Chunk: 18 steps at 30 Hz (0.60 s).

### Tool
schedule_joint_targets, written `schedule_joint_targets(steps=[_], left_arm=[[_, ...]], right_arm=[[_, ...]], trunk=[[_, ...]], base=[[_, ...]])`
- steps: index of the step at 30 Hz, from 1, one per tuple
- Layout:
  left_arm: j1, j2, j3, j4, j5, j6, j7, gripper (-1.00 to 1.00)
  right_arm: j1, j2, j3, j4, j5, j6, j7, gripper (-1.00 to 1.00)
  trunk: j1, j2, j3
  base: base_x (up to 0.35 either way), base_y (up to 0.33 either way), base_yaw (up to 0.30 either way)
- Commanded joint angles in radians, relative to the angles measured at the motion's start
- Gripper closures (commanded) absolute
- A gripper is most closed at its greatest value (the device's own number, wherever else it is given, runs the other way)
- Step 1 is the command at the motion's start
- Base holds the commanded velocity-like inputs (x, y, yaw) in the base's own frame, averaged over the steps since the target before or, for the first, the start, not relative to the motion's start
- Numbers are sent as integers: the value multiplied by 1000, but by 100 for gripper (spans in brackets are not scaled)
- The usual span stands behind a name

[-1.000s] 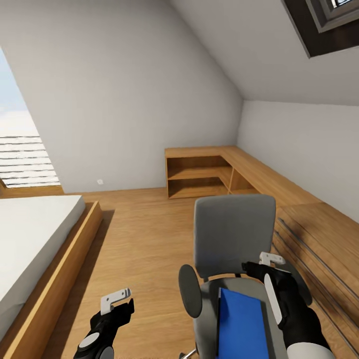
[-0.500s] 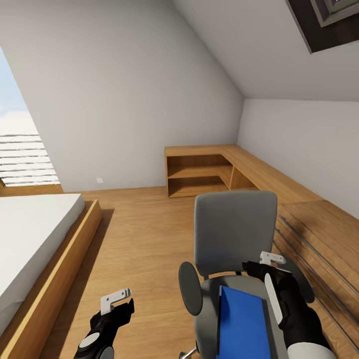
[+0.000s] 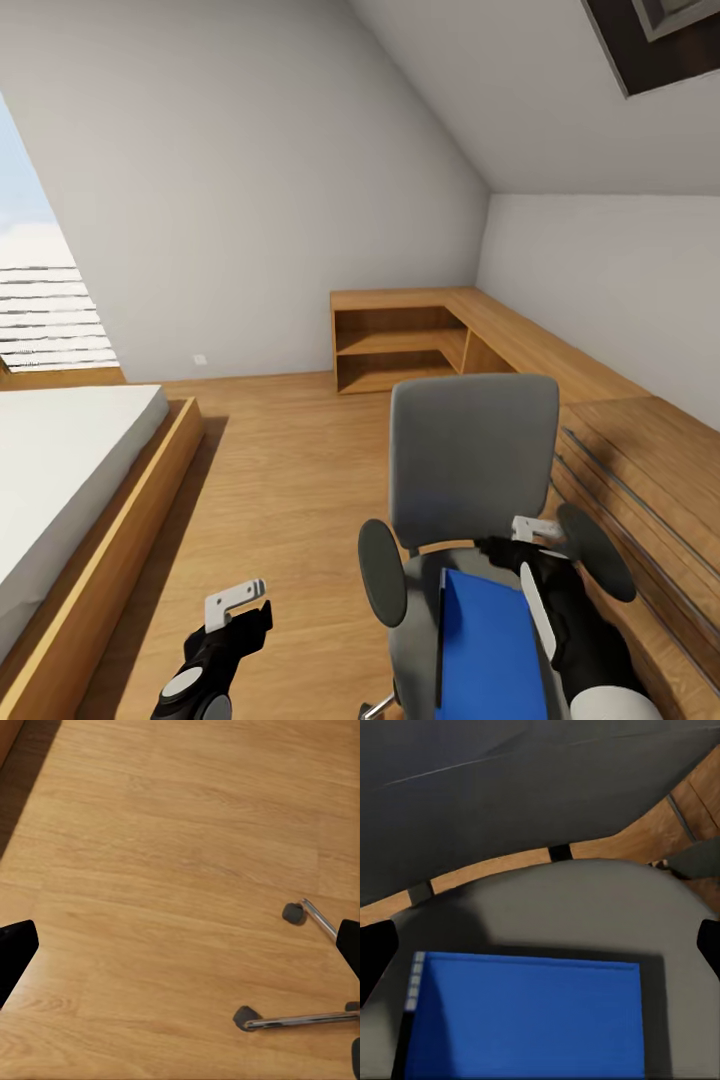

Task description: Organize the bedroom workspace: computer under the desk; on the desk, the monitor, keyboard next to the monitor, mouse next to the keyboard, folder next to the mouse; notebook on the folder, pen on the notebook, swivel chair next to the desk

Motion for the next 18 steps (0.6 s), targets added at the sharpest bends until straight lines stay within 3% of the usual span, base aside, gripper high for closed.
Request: schedule_joint_targets(steps=[1,8,14,18], left_arm=[[0,-1,-1,-2,10,2,8,-100],[-3,-2,1,-3,13,9,10,-100],[-38,-5,4,-20,19,66,10,-100],[-82,-7,7,-36,53,140,10,-100]], right_arm=[[-8,1,1,19,10,0,0,-100],[-99,-7,3,134,18,-34,-1,-100],[-199,-47,3,299,17,-84,-2,-100],[-276,-78,1,438,16,-133,-3,-100]], trunk=[[4,-8,-4],[31,-57,-26],[54,-99,-45],[69,-127,-57]], base=[[0,0,0],[0,0,0],[0,0,0],[0,0,0]])
